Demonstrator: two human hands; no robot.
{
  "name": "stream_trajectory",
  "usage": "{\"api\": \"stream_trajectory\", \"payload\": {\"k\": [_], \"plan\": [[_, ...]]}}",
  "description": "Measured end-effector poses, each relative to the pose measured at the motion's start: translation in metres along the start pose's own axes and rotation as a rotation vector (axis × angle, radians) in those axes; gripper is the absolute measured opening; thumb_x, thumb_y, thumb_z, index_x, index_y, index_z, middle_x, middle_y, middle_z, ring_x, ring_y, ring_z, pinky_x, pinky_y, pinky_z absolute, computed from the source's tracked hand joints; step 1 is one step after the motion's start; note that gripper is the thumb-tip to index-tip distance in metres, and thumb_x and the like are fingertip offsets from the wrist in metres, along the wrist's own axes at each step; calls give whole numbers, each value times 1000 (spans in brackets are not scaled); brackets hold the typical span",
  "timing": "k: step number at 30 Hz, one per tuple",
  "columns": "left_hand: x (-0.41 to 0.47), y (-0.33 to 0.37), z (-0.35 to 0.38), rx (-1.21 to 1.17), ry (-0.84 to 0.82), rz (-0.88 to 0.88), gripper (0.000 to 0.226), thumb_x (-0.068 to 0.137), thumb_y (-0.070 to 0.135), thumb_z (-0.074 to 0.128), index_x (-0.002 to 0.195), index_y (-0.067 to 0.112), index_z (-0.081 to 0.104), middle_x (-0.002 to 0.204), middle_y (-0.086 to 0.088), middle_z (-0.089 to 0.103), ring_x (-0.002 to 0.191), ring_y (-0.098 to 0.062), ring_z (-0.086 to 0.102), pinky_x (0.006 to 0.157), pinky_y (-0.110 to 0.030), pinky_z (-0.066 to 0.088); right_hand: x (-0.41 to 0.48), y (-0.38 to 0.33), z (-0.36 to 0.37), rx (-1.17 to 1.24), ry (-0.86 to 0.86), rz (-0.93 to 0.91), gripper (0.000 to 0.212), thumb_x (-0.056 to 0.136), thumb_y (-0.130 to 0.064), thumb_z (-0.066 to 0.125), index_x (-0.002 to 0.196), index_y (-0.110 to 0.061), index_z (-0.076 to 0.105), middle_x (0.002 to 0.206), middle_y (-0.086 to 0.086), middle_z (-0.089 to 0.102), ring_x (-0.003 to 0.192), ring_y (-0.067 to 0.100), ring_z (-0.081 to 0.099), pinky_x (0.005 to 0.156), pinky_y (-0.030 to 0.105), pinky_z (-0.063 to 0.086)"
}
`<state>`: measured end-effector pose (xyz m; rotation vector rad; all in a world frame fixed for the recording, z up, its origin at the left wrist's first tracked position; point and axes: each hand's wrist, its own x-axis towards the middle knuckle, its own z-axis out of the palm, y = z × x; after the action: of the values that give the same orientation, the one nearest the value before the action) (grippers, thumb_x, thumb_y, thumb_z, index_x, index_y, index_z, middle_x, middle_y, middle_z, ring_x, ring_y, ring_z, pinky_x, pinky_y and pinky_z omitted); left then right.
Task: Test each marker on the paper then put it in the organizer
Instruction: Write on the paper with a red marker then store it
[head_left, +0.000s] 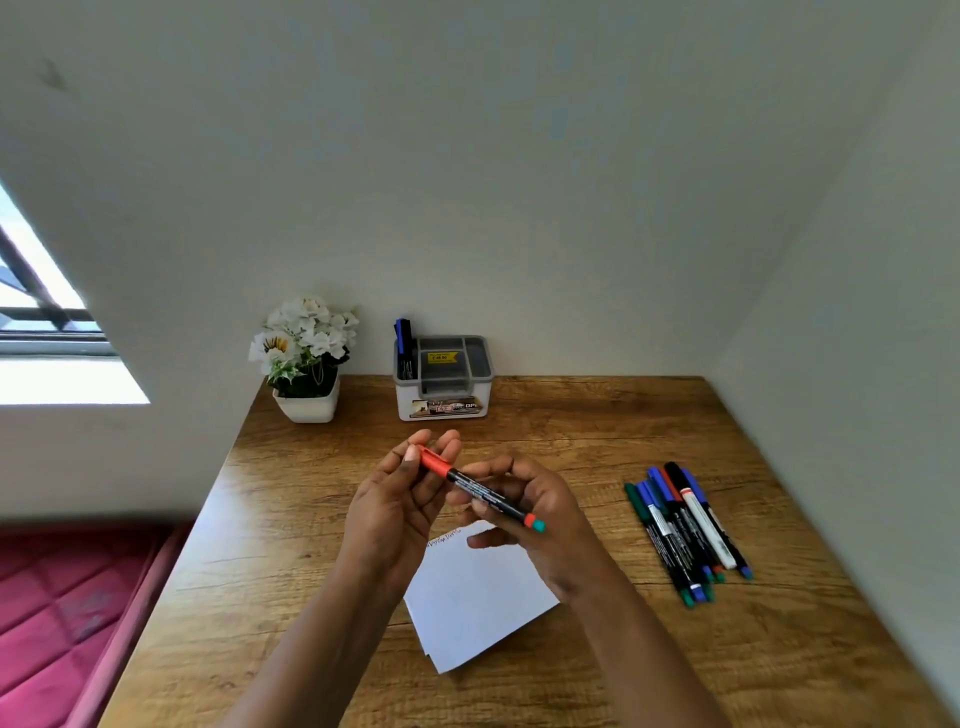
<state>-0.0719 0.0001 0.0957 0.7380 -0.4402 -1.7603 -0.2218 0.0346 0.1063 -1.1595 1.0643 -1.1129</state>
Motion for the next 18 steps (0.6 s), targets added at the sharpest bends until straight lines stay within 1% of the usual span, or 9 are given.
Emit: {"api": "stream_trajectory", "payload": {"k": [3,6,8,10,11,12,13,15,18], "plan": [[4,-5,-13,85,-38,18,24,99,10,36,113,6,55,116,-17,67,104,-22,66,84,-30,55,1,-2,-11,250,-41,262,16,95,-11,50,100,-11,65,99,17,73,78,22,71,62,26,58],[6,-11,-25,352,-127,94,27,96,23,45,116,8,55,120,-10,66,114,-22,61,91,-29,52,7,2,-18,70,-96,365,8,85,-14,65,93,-13,62,92,14,74,76,20,69,65,27,54],[9,-14,-42,603,-196,163,55,88,52,54,129,16,48,128,-1,62,122,-17,55,93,-22,48,14,2,-20,-19,-79,386,17,80,-8,70,95,-13,62,89,10,74,78,17,69,69,29,52],[15,-18,-67,1182,-181,260,76,82,74,39,143,29,34,143,8,44,134,-14,41,99,-20,41,27,-3,-23,-77,15,346,23,79,-6,70,100,-14,64,91,5,74,78,12,70,67,28,53],[18,-21,-81,1568,-165,316,87,77,83,24,149,33,21,151,10,28,141,-13,26,109,-26,30,36,-7,-24,-95,64,309,25,80,-4,69,102,-14,64,94,5,73,79,12,70,65,27,55],[21,-25,-95,1889,-164,353,96,71,89,8,151,34,7,154,12,11,144,-12,9,115,-31,12,47,-10,-24,-107,105,257,25,81,-2,68,104,-14,64,98,6,72,81,13,70,65,26,58],[21,-30,-103,2070,-195,377,100,67,90,-1,150,34,-5,154,12,-3,144,-11,-6,116,-33,-3,60,-14,-24,-138,141,195,25,83,0,66,104,-13,64,100,6,70,84,14,69,68,27,59],[22,-37,-110,2156,-221,360,98,67,90,-5,146,33,-17,153,10,-17,142,-12,-20,113,-35,-14,89,-21,-19,-247,199,68,22,85,-2,64,103,-13,65,97,2,69,90,16,67,76,29,58],[28,-44,-113,2216,-187,291,97,68,86,-7,146,30,-23,151,8,-26,138,-14,-29,113,-37,-16,140,-30,-8,-393,239,-79,20,85,-9,67,104,-12,64,93,-3,67,91,15,66,83,31,56]]}}
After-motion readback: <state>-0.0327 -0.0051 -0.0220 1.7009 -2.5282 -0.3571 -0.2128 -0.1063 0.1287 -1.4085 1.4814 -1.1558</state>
